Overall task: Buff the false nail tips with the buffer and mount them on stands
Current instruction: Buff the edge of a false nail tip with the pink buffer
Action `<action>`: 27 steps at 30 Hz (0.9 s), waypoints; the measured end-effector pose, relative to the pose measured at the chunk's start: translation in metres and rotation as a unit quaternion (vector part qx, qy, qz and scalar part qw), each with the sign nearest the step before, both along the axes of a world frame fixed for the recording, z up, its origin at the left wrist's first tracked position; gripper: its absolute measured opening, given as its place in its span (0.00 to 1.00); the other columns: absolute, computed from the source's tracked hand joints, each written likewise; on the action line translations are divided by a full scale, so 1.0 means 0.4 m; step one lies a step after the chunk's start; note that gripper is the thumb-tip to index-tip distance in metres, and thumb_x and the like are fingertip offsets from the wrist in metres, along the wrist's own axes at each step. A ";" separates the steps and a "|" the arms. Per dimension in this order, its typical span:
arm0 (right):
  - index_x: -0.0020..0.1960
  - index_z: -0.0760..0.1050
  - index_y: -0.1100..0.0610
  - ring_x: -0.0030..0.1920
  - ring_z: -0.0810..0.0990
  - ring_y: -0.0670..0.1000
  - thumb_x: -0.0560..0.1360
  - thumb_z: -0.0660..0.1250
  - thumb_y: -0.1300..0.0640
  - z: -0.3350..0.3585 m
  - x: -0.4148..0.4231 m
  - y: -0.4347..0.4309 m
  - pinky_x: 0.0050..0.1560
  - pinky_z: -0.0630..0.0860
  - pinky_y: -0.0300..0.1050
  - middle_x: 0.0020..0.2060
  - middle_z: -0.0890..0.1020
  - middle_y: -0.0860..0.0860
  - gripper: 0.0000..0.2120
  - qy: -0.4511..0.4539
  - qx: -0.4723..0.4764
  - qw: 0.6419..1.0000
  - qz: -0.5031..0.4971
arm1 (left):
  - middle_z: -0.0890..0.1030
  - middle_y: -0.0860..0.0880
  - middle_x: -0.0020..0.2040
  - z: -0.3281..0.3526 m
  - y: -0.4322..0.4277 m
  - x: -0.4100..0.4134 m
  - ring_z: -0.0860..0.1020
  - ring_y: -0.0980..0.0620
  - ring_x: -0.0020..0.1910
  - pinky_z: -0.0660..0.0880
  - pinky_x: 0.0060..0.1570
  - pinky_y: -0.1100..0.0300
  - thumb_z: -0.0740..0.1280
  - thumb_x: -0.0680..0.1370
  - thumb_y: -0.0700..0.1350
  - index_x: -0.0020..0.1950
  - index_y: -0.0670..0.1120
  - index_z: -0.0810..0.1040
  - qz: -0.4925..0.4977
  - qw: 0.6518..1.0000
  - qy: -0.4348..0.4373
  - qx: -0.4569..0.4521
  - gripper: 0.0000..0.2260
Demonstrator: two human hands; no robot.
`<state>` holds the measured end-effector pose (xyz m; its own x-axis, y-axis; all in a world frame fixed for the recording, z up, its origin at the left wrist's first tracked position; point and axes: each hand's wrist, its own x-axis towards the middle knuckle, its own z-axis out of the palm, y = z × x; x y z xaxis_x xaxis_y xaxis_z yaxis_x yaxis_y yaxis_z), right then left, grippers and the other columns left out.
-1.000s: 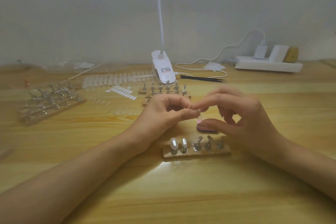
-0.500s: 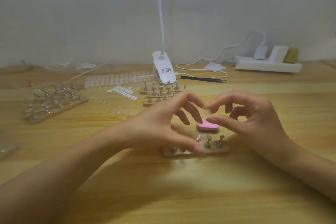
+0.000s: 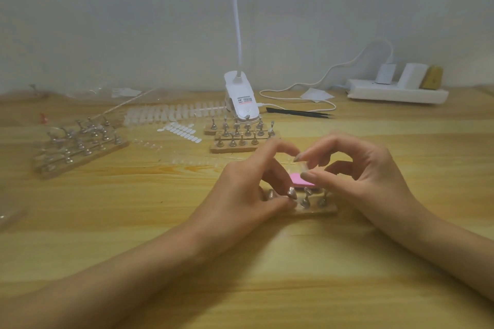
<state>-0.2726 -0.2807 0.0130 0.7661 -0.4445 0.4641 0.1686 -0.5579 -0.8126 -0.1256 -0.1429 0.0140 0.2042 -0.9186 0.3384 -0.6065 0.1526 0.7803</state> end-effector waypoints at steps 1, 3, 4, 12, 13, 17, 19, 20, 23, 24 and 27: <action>0.45 0.84 0.51 0.44 0.79 0.51 0.68 0.79 0.54 0.000 0.002 0.002 0.42 0.79 0.43 0.41 0.82 0.48 0.07 0.005 -0.008 1.000 -0.003 | 0.81 0.53 0.40 0.000 0.000 -0.001 0.80 0.61 0.40 0.69 0.35 0.72 0.75 0.72 0.35 0.62 0.53 0.72 0.005 1.000 -0.001 -0.006 0.24; 0.45 0.83 0.51 0.47 0.80 0.53 0.68 0.78 0.55 -0.003 0.003 0.004 0.47 0.78 0.45 0.43 0.83 0.49 0.07 0.024 -0.028 0.999 -0.009 | 0.79 0.52 0.38 -0.002 -0.002 -0.004 0.77 0.63 0.35 0.69 0.33 0.72 0.75 0.72 0.35 0.62 0.52 0.72 0.012 1.000 0.001 -0.015 0.23; 0.45 0.83 0.50 0.49 0.80 0.53 0.69 0.79 0.55 -0.005 0.004 0.005 0.49 0.77 0.46 0.44 0.83 0.49 0.07 0.035 -0.047 0.998 -0.013 | 0.79 0.52 0.38 -0.003 -0.002 -0.004 0.76 0.62 0.32 0.69 0.32 0.71 0.75 0.72 0.35 0.62 0.52 0.72 0.014 1.000 0.006 -0.016 0.23; 0.44 0.84 0.49 0.53 0.79 0.52 0.66 0.75 0.47 -0.003 0.007 0.015 0.54 0.76 0.59 0.44 0.82 0.46 0.09 0.077 -0.075 0.994 -0.005 | 0.79 0.57 0.36 -0.015 -0.007 0.000 0.78 0.59 0.37 0.71 0.38 0.70 0.74 0.73 0.39 0.65 0.52 0.70 0.021 1.000 0.016 0.003 0.24; 0.43 0.84 0.49 0.53 0.79 0.53 0.66 0.75 0.47 -0.002 0.008 0.015 0.53 0.77 0.61 0.44 0.82 0.45 0.09 0.078 -0.071 0.994 -0.003 | 0.79 0.57 0.36 -0.016 -0.008 0.000 0.77 0.60 0.37 0.71 0.38 0.70 0.74 0.73 0.38 0.65 0.52 0.70 0.022 1.000 0.014 0.004 0.24; 0.43 0.83 0.49 0.51 0.80 0.53 0.67 0.79 0.49 -0.005 0.009 0.012 0.53 0.77 0.59 0.43 0.82 0.44 0.08 0.085 -0.082 0.993 -0.001 | 0.79 0.58 0.35 -0.018 -0.009 0.000 0.76 0.61 0.34 0.69 0.36 0.71 0.74 0.73 0.38 0.65 0.52 0.70 0.024 1.000 0.019 0.009 0.24; 0.43 0.83 0.50 0.50 0.80 0.52 0.67 0.76 0.50 -0.007 0.010 0.011 0.53 0.77 0.57 0.43 0.82 0.43 0.06 0.084 -0.084 0.993 -0.002 | 0.79 0.58 0.35 -0.017 -0.008 -0.001 0.76 0.61 0.34 0.68 0.36 0.72 0.75 0.73 0.39 0.65 0.53 0.69 0.025 0.999 0.024 0.010 0.24; 0.43 0.83 0.50 0.51 0.80 0.52 0.67 0.76 0.50 -0.007 0.010 0.011 0.53 0.77 0.57 0.43 0.82 0.43 0.06 0.084 -0.083 0.993 0.002 | 0.79 0.59 0.35 -0.017 -0.007 -0.001 0.76 0.62 0.33 0.68 0.36 0.72 0.75 0.73 0.39 0.65 0.53 0.69 0.025 0.999 0.027 0.011 0.25; 0.43 0.83 0.50 0.52 0.80 0.51 0.68 0.76 0.49 -0.008 0.011 0.011 0.54 0.77 0.57 0.42 0.83 0.42 0.07 0.085 -0.096 0.992 0.007 | 0.79 0.59 0.35 -0.018 -0.008 -0.001 0.76 0.63 0.33 0.68 0.36 0.72 0.75 0.73 0.40 0.66 0.54 0.69 0.027 0.999 0.032 0.011 0.26; 0.42 0.82 0.49 0.52 0.80 0.51 0.68 0.76 0.49 -0.009 0.011 0.012 0.54 0.77 0.57 0.42 0.83 0.42 0.06 0.087 -0.097 0.991 0.006 | 0.79 0.59 0.35 -0.019 -0.009 -0.001 0.76 0.63 0.33 0.68 0.36 0.72 0.75 0.73 0.40 0.66 0.54 0.69 0.027 0.999 0.034 0.011 0.26; 0.41 0.82 0.50 0.53 0.79 0.52 0.68 0.76 0.50 -0.009 0.012 0.013 0.54 0.77 0.57 0.41 0.84 0.42 0.05 0.087 -0.090 0.992 0.001 | 0.79 0.58 0.36 -0.019 -0.009 0.000 0.78 0.60 0.37 0.70 0.38 0.71 0.75 0.72 0.42 0.66 0.55 0.68 0.026 0.999 0.042 0.011 0.26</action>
<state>-0.2680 -0.2754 0.0096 0.8422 -0.3652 0.3966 0.0353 -0.6967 -0.7165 -0.1255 -0.1464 0.0063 0.2787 -0.9131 0.2975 -0.5453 0.1046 0.8317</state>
